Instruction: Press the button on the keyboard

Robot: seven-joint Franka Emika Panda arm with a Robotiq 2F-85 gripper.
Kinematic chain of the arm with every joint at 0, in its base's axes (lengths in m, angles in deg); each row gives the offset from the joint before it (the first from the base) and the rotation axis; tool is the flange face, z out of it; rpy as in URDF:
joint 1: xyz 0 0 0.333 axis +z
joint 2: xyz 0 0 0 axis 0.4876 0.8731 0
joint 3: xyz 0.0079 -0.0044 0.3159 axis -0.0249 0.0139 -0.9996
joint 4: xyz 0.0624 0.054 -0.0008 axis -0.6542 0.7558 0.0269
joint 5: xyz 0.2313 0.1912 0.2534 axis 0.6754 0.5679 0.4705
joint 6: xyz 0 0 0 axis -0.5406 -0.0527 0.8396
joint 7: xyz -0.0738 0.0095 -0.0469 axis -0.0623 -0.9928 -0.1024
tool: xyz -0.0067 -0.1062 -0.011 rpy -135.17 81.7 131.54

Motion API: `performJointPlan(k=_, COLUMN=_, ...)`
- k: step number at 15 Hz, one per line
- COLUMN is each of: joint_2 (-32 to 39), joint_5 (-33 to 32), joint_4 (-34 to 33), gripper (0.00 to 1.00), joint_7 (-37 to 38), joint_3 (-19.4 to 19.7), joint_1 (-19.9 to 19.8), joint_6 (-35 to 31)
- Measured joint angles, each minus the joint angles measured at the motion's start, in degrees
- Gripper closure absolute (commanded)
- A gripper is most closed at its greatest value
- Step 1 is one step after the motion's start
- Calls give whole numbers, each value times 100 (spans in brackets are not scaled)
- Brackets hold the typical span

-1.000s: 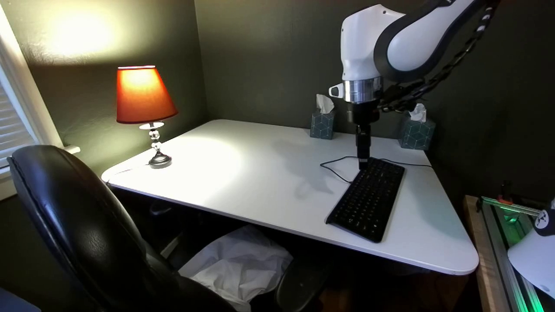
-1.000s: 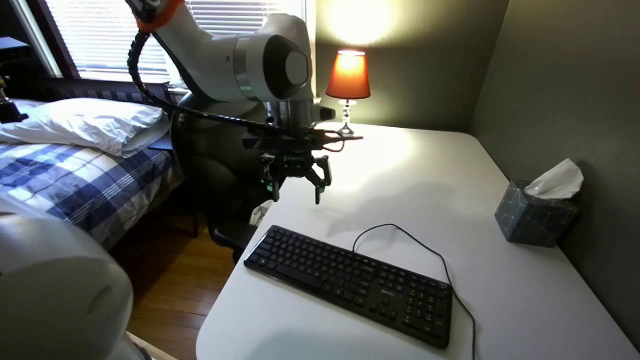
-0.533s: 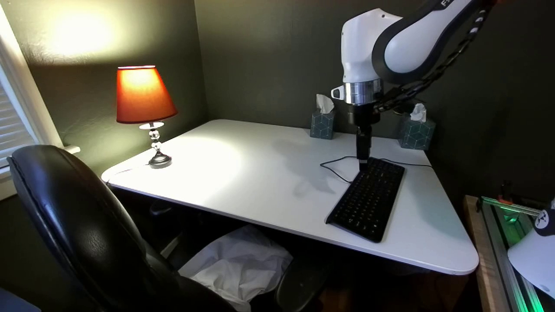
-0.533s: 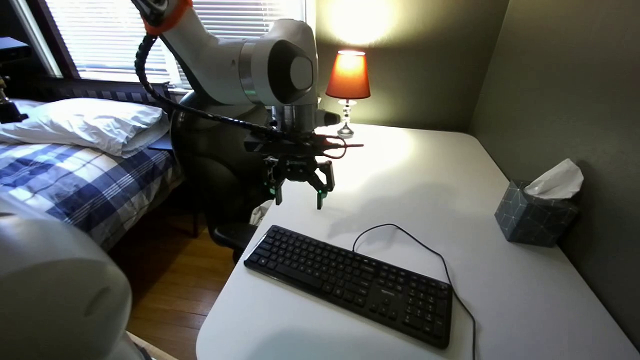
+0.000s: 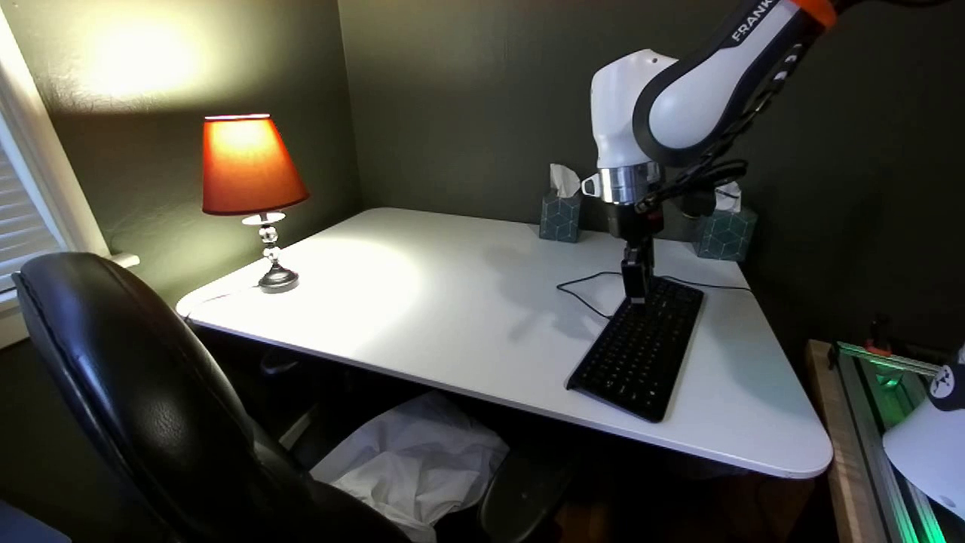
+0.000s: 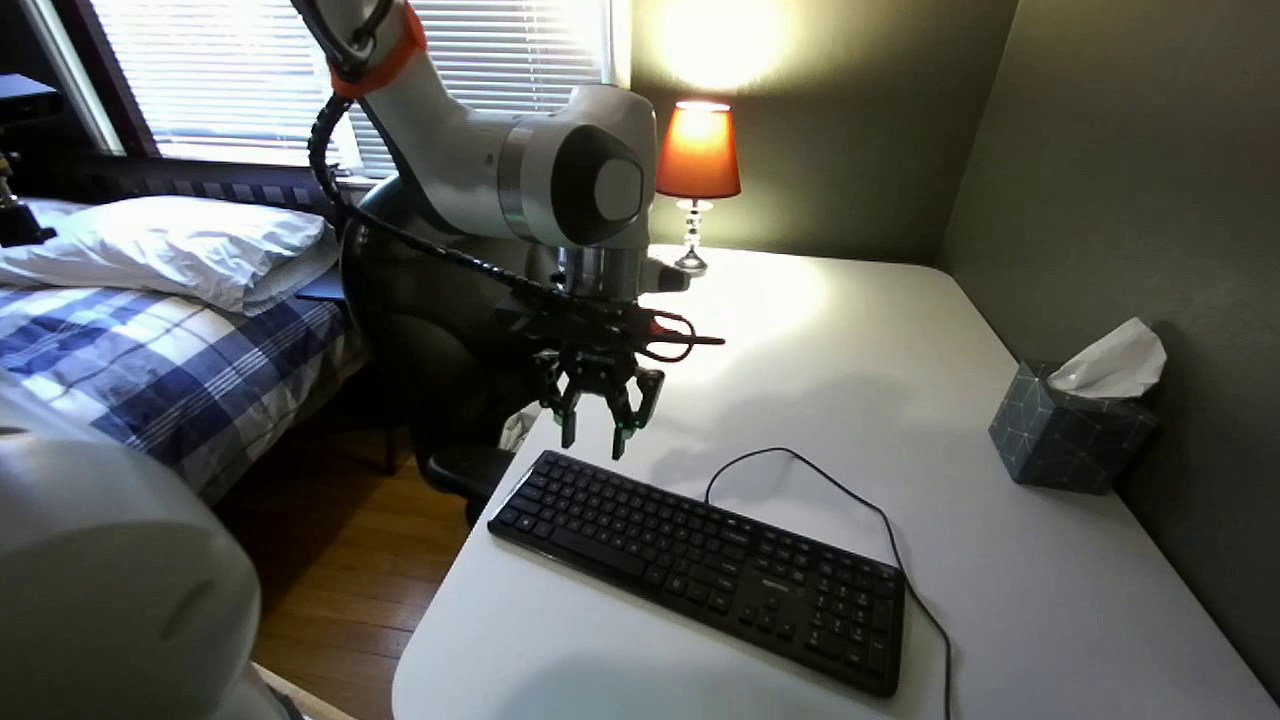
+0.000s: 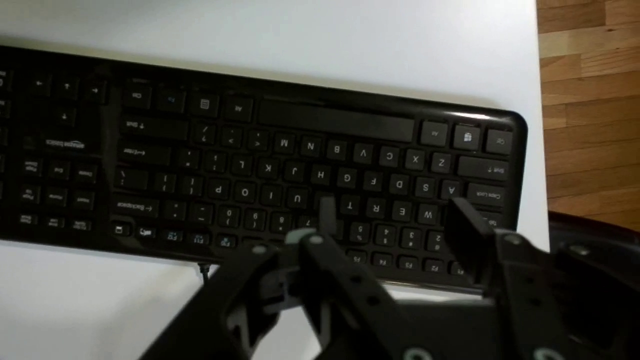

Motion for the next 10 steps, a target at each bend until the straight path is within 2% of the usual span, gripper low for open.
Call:
performJointPlan(k=4, joint_2=260, joint_5=97, joint_4=-84, gripper=99, joint_7=0, joint_3=33, joint_1=-39, joint_6=-138)
performJointPlan(k=10, joint_2=599, joint_5=88, joint_4=-148, gripper=100, joint_7=-1, joint_3=49, joint_1=-79, joint_6=-589)
